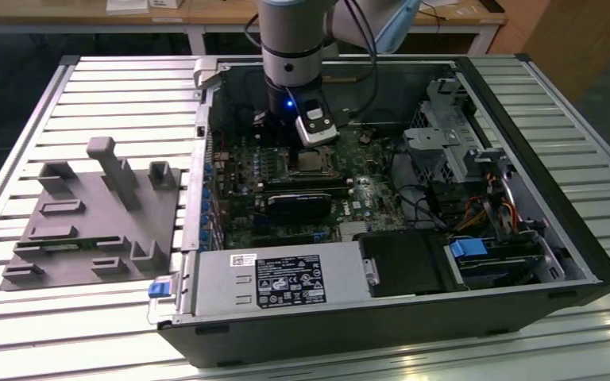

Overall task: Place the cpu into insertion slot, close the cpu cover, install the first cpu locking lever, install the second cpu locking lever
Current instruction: 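Close the cpu cover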

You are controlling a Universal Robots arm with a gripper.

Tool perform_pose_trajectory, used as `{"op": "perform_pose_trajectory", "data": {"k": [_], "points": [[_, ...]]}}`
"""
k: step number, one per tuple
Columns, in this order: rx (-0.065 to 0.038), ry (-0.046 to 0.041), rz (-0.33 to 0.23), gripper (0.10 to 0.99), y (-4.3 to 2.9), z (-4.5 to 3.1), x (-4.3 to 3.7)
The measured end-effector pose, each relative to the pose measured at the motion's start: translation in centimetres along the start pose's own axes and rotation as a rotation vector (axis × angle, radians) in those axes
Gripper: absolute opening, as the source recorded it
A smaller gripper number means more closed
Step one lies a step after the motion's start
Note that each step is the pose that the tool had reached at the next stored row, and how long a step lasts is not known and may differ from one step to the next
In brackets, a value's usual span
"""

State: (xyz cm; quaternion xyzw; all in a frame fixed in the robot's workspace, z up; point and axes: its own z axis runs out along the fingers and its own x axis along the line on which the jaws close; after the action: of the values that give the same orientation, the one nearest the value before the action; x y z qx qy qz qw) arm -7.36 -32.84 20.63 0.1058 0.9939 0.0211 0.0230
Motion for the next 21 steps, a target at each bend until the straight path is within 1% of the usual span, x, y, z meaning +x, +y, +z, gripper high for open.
{"op": "perform_pose_trajectory", "data": {"k": [6, 13, 21], "points": [[0.000, 0.0000, 0.000, 0.102, -0.04, 0.38, 0.12], [0.000, 0.0000, 0.000, 0.102, -0.04, 0.49, 0.13], [0.000, 0.0000, 0.000, 0.102, 0.33, 0.54, 0.08]]}}
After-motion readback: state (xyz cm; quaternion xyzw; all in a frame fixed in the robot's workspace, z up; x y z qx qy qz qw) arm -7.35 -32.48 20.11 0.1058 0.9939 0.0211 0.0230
